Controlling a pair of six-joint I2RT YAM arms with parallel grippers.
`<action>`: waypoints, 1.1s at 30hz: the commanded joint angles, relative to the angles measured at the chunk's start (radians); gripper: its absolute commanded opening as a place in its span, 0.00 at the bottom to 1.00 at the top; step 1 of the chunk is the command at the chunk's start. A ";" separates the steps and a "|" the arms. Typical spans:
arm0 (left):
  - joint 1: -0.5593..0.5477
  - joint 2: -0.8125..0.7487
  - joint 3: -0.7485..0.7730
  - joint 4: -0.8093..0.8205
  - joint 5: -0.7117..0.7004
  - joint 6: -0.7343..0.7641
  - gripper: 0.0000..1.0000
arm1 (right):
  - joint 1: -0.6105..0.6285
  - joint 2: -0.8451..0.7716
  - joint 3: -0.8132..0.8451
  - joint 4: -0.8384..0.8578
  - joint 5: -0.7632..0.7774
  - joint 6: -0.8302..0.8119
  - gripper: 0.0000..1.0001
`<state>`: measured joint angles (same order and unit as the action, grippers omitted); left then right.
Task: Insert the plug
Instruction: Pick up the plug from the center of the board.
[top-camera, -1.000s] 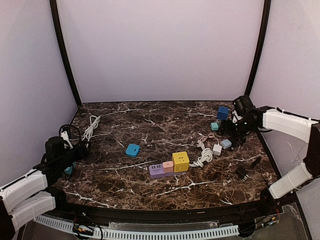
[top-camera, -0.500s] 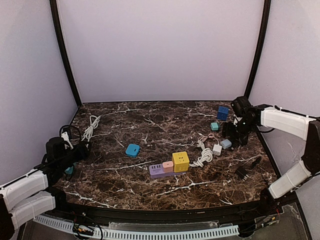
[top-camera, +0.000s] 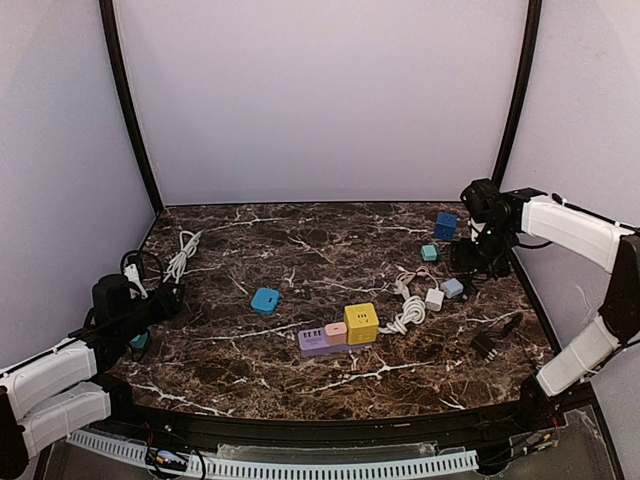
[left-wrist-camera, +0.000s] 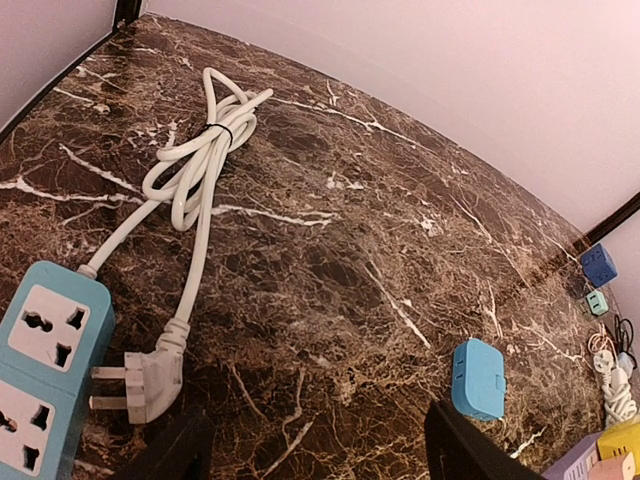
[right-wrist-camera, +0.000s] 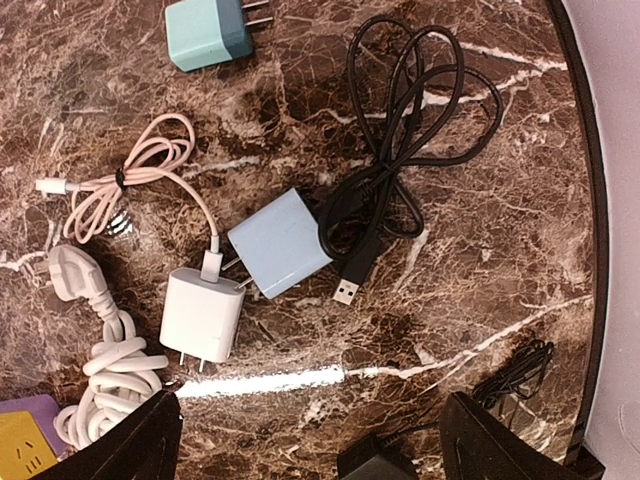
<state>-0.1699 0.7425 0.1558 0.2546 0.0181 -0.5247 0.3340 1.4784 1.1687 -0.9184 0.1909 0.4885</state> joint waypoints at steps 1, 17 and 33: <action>0.006 -0.002 -0.016 0.011 0.009 -0.002 0.74 | 0.011 0.023 0.030 -0.035 -0.045 -0.027 0.89; 0.006 0.022 -0.019 0.016 0.039 0.013 0.74 | 0.462 0.336 0.398 0.512 -0.376 -0.532 0.99; 0.006 0.011 -0.021 0.026 0.053 0.005 0.74 | 0.612 1.079 1.085 0.344 -0.444 -0.680 0.99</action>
<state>-0.1699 0.7643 0.1539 0.2684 0.0612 -0.5240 0.9253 2.5355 2.2253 -0.5339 -0.2642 -0.1345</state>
